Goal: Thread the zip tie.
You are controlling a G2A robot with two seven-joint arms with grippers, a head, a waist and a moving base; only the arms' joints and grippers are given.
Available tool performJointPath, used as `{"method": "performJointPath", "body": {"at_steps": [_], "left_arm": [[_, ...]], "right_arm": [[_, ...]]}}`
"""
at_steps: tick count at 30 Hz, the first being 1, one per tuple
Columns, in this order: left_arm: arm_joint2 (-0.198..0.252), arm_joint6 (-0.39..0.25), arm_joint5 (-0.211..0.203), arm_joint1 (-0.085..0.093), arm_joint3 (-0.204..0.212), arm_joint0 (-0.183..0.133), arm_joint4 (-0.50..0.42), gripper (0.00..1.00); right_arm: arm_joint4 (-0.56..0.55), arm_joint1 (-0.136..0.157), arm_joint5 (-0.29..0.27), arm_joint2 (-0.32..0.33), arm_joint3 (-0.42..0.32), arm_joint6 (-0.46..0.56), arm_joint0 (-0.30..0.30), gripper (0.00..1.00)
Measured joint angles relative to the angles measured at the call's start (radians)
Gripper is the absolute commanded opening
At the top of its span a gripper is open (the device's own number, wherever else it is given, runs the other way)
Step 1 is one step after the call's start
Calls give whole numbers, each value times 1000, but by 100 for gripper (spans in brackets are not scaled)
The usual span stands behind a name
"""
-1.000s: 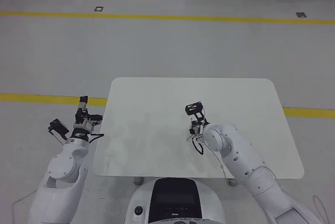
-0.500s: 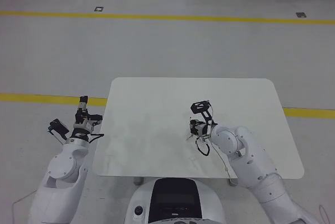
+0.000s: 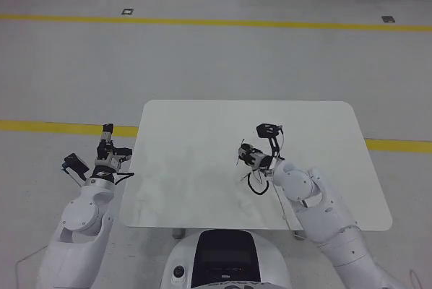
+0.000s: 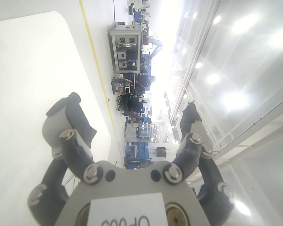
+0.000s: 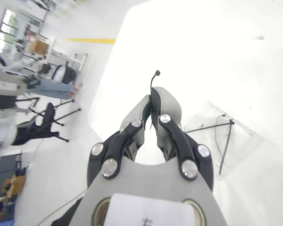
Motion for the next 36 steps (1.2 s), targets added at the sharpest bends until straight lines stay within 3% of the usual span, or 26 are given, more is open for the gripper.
{"method": "performJointPath", "body": {"at_steps": [11, 16, 23, 36], "left_arm": [[0, 0, 0, 0, 0, 0, 0, 100], [0, 0, 0, 0, 0, 0, 0, 100], [0, 0, 0, 0, 0, 0, 0, 100], [0, 0, 0, 0, 0, 0, 0, 100]], "right_arm": [[37, -3, -10, 0, 2, -23, -5, 0], [130, -15, -35, -9, -2, -173, -39, 0], [267, -42, -75, -41, 49, -416, -53, 0], [278, -43, -91, -47, 44, -412, -58, 0]]}}
